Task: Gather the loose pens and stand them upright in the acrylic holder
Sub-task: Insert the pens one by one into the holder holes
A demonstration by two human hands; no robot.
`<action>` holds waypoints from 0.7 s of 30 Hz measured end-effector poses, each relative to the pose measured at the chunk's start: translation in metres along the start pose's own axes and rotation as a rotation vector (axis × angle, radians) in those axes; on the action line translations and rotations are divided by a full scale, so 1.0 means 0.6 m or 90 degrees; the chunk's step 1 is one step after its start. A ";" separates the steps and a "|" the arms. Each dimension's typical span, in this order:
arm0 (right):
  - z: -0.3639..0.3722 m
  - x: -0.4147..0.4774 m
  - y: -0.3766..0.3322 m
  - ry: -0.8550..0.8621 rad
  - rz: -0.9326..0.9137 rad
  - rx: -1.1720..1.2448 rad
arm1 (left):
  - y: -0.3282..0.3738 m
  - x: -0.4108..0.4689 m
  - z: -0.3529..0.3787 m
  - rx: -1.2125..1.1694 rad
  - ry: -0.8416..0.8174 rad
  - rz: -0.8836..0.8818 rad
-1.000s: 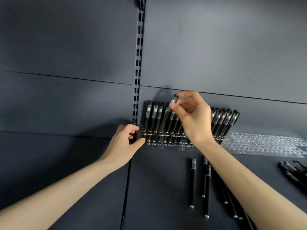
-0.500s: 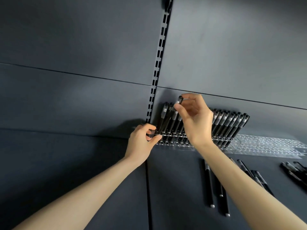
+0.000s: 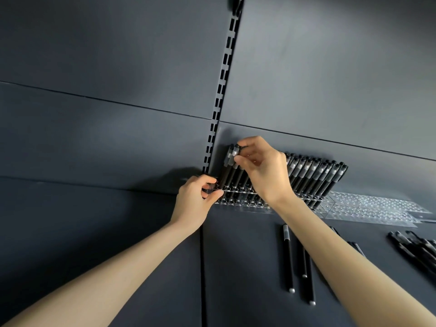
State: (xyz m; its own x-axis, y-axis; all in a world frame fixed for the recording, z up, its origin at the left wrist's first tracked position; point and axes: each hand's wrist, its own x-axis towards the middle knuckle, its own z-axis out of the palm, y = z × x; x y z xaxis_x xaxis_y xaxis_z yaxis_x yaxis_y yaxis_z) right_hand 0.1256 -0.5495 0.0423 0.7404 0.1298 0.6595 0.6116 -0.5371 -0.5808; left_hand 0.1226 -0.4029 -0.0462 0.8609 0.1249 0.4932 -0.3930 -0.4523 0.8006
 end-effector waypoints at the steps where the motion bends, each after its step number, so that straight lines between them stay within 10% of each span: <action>1: -0.001 0.002 -0.001 -0.007 -0.003 -0.009 | 0.001 0.000 0.000 0.002 0.000 -0.001; 21: -0.003 -0.023 0.005 -0.016 -0.010 -0.080 | 0.023 -0.007 -0.015 0.123 -0.064 -0.025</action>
State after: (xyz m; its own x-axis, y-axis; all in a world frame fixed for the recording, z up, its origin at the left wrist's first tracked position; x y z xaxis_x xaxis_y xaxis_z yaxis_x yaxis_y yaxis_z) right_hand 0.1166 -0.5543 0.0320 0.7386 0.1595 0.6550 0.5851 -0.6343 -0.5053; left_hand 0.1107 -0.4019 -0.0343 0.9061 0.0615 0.4186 -0.2974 -0.6112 0.7335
